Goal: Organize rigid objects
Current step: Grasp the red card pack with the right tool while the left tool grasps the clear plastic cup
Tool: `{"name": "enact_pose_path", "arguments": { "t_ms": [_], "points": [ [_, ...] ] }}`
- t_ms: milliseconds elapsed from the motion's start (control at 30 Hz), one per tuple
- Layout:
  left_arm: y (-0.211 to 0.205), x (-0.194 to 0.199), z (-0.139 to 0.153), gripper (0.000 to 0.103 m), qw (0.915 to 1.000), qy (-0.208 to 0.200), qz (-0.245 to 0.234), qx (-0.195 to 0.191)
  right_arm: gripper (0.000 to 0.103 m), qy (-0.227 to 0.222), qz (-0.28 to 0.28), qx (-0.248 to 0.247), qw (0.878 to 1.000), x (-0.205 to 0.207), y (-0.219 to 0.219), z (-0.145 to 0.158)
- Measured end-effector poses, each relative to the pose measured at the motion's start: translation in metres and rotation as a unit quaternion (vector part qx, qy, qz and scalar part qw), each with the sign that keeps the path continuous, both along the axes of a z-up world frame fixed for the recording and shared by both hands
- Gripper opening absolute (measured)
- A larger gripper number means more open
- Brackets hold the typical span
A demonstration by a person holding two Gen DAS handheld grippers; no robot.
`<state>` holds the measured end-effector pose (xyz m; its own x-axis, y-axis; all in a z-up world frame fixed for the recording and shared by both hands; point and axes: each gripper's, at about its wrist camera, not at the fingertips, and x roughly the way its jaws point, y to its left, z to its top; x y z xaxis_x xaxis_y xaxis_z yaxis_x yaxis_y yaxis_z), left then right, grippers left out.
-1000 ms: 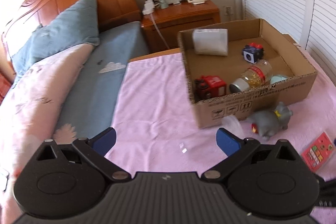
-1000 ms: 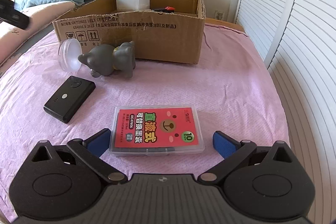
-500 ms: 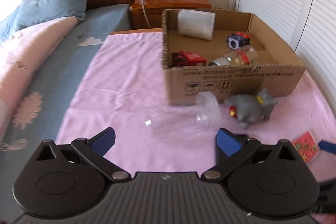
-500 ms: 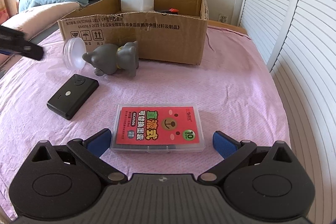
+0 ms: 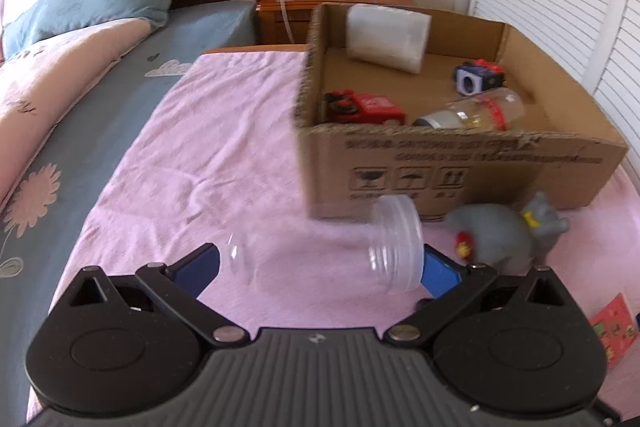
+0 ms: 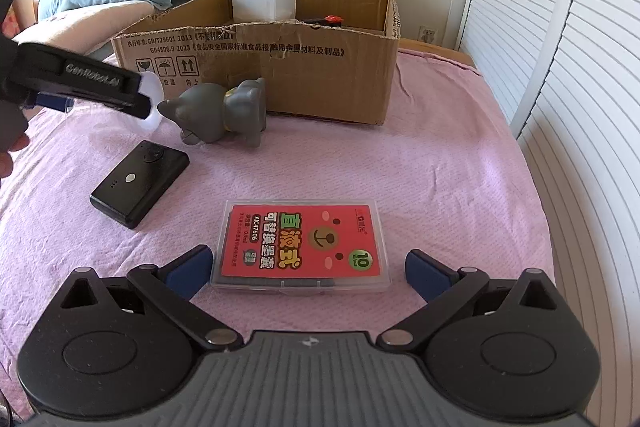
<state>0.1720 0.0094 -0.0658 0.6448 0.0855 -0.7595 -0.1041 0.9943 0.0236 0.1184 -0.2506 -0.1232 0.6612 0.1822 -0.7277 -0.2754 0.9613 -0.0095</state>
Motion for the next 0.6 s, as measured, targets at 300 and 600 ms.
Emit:
{"name": "enact_pose_path", "arguments": {
  "t_ms": [300, 600],
  "points": [
    [0.010, 0.000, -0.012, 0.102, 0.9999, -0.002, 0.008, 0.009, 0.103, 0.000, 0.003, -0.001, 1.000, 0.001, 0.001, 0.000],
    [0.007, 0.001, -0.011, 0.101, 0.9995, -0.024, 0.000, 0.019, 0.103, 0.004, 0.018, -0.003, 1.000, 0.007, 0.007, 0.001]
  ]
}}
